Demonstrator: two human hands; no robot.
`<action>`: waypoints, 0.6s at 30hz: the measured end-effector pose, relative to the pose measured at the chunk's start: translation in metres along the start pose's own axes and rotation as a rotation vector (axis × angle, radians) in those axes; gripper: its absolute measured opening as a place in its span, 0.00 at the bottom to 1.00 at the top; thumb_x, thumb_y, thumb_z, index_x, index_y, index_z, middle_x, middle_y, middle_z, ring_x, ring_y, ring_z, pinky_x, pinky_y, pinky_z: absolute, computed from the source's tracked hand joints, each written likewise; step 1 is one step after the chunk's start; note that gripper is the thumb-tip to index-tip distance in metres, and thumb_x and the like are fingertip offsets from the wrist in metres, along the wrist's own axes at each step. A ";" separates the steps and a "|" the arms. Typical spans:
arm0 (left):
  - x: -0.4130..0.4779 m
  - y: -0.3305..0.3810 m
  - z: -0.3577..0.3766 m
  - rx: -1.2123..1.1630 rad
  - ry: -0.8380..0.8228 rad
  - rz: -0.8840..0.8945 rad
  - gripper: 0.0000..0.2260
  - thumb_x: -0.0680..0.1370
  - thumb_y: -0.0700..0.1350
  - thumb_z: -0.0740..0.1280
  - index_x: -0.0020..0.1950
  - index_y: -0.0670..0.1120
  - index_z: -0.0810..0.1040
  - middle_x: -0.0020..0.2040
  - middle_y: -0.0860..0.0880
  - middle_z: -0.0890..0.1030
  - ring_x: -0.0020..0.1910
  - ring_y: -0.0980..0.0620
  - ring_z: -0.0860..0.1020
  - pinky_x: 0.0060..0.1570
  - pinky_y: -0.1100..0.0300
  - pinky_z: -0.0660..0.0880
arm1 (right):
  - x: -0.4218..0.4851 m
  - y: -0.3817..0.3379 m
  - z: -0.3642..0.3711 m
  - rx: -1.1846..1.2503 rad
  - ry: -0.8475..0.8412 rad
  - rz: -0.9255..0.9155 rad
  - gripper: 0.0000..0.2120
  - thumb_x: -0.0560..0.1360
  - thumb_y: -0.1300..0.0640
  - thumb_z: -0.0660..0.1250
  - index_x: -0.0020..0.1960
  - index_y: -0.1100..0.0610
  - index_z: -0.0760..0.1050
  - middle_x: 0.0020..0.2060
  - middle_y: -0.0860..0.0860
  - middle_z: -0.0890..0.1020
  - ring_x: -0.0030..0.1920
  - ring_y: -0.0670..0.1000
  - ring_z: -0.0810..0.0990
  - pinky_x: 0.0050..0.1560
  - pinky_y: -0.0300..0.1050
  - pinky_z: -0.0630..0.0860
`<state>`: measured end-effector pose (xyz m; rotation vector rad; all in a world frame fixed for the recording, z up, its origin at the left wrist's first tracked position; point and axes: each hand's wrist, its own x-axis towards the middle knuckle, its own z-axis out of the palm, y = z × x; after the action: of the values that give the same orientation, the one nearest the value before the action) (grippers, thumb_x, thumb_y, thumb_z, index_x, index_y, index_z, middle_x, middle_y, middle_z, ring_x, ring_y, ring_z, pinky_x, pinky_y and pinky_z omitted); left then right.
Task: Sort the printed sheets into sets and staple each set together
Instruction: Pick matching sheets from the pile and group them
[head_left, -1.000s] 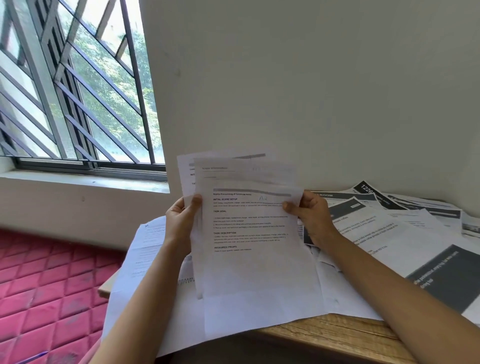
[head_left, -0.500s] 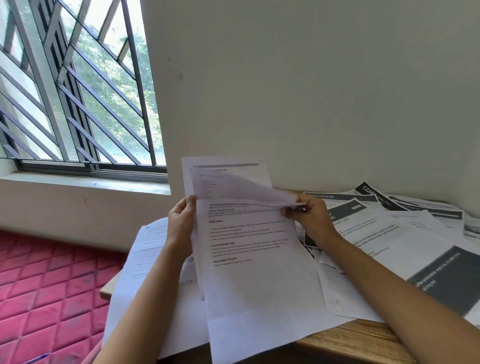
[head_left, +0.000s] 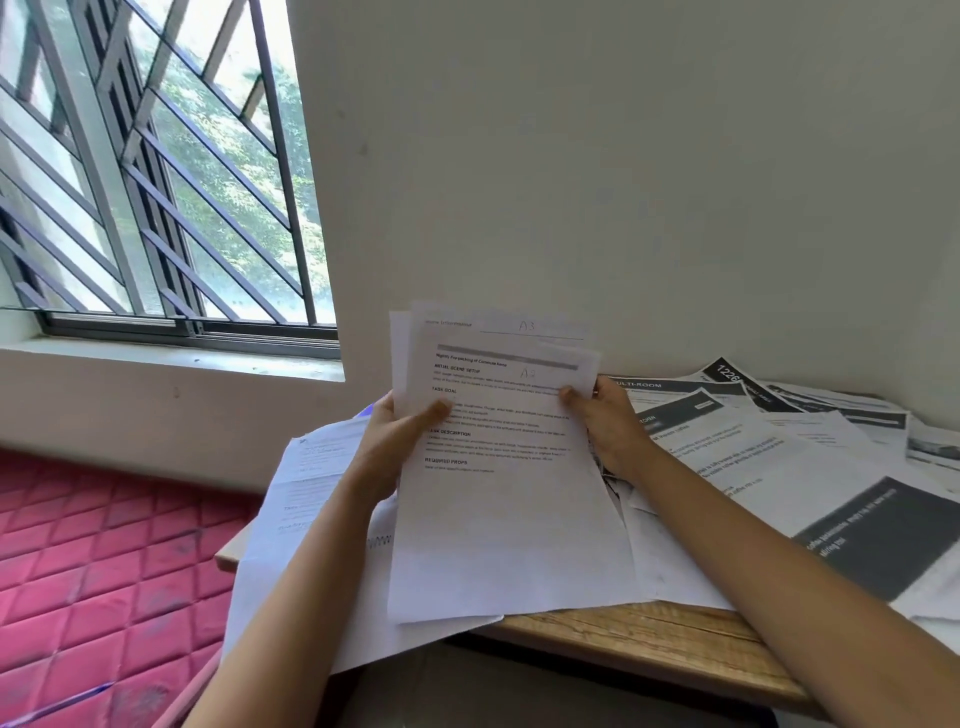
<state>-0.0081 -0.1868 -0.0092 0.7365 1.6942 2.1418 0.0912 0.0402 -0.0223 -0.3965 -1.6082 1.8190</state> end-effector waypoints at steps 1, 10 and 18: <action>-0.001 0.000 0.000 0.016 0.009 0.002 0.08 0.76 0.37 0.69 0.55 0.43 0.78 0.47 0.43 0.84 0.41 0.47 0.84 0.41 0.53 0.82 | -0.002 -0.005 0.002 0.001 0.000 0.006 0.10 0.76 0.64 0.67 0.57 0.62 0.72 0.51 0.58 0.81 0.48 0.55 0.82 0.45 0.49 0.81; 0.016 0.070 0.004 -0.103 0.092 0.201 0.05 0.75 0.34 0.69 0.50 0.42 0.79 0.46 0.42 0.83 0.40 0.46 0.83 0.39 0.54 0.82 | -0.017 -0.047 -0.002 -0.177 -0.240 -0.061 0.09 0.77 0.56 0.67 0.55 0.59 0.74 0.49 0.58 0.83 0.43 0.52 0.83 0.43 0.45 0.78; 0.012 0.132 0.032 0.048 0.035 0.400 0.02 0.76 0.42 0.70 0.48 0.45 0.80 0.41 0.48 0.84 0.40 0.50 0.84 0.39 0.57 0.82 | -0.028 -0.079 0.011 -0.206 -0.020 -0.368 0.07 0.81 0.65 0.58 0.54 0.56 0.73 0.51 0.53 0.83 0.49 0.53 0.82 0.53 0.50 0.80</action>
<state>0.0095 -0.1874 0.1264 1.1408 1.7388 2.3871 0.1265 0.0149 0.0505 -0.1583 -1.7565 1.3929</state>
